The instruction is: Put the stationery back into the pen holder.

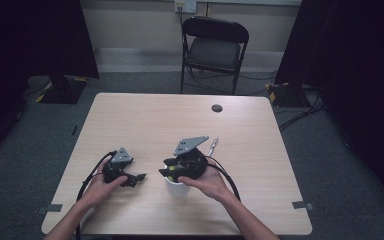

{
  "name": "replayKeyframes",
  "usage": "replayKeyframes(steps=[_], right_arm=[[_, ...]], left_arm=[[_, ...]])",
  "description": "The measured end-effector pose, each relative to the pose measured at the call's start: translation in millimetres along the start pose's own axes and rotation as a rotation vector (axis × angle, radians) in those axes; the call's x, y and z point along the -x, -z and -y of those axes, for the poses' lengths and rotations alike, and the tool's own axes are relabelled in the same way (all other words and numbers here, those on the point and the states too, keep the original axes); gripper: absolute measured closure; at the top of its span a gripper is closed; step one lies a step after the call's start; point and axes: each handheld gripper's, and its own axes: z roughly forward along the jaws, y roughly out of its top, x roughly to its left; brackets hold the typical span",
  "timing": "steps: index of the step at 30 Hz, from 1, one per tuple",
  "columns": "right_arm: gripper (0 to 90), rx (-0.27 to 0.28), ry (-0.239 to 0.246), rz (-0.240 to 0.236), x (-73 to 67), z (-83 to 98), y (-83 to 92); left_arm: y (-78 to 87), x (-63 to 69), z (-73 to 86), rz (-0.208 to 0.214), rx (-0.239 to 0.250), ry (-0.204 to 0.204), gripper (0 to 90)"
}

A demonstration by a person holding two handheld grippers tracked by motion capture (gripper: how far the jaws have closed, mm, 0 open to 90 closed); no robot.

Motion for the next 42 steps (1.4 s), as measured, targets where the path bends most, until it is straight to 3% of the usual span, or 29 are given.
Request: replayKeyframes(steps=[9, 24, 33, 42], right_arm=[[54.4, 0.041, -0.029, 0.011, 5.8, -1.4, 11.8], [55.2, 0.076, -0.082, 0.071, 20.8, 2.0, 35.5], [55.7, 0.081, -0.106, 0.137, 30.8, 16.0, 57.9], [55.0, 0.058, -0.133, 0.207, 41.9, 36.8, 65.5]], left_arm=[[0.3, -0.5, -0.1, 0.0, -0.004, -0.007, 14.5], [0.6, -0.7, -0.1, 0.001, -0.01, -0.011, 14.5], [0.9, -1.2, -0.2, 0.001, -0.016, -0.019, 14.5], [0.9, -1.2, -0.2, 0.001, -0.016, -0.019, 14.5]])
